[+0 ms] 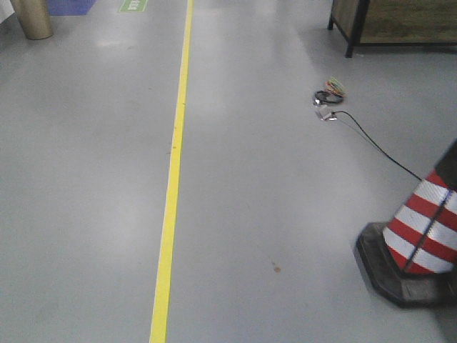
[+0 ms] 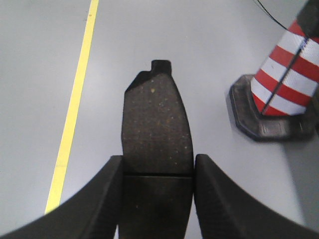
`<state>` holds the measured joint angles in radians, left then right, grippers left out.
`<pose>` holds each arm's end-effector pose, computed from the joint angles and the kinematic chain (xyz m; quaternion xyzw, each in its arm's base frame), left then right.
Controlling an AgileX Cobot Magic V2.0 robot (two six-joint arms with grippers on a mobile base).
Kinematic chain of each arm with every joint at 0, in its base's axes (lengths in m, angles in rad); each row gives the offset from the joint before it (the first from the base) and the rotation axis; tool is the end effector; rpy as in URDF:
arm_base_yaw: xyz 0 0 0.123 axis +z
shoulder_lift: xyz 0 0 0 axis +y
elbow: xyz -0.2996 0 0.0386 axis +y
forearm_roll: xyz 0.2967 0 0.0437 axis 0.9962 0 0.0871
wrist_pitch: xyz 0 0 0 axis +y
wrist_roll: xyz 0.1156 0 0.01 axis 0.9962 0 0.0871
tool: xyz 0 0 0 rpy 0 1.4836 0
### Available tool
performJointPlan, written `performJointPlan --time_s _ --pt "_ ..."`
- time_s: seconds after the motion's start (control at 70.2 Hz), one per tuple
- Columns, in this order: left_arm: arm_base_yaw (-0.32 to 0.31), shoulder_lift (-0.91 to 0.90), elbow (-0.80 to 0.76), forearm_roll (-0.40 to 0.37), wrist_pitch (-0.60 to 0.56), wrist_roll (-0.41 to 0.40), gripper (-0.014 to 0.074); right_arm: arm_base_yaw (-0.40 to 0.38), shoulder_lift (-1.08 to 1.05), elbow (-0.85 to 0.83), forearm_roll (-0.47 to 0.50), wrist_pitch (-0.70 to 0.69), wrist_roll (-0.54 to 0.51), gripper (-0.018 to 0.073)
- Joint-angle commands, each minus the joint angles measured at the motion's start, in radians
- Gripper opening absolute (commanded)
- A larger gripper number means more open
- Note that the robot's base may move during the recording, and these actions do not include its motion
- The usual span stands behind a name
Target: Move and align brake pads A on conveyor
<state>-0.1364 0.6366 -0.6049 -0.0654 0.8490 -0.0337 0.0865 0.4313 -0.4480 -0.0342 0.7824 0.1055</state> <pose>0.1590 -0.0276 0.2838 0.0368 0.9243 -0.0630 0.3747 0.1299 0.0085 0.2591 0.0028 0.9020 0.0253 0.4310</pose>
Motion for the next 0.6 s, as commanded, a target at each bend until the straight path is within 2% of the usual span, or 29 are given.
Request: performJointPlan --time_s 0.0,0.584 --pt "-0.004 -0.005 -0.028 -0.008 -0.073 -0.008 -0.0006 -0.002 0.005 -0.029 -0.009 -0.082 -0.008 0.0008" --pt "-0.004 -0.005 -0.028 -0.008 -0.073 -0.008 -0.0006 -0.002 0.005 -0.029 -0.011 -0.084 -0.008 0.0008"
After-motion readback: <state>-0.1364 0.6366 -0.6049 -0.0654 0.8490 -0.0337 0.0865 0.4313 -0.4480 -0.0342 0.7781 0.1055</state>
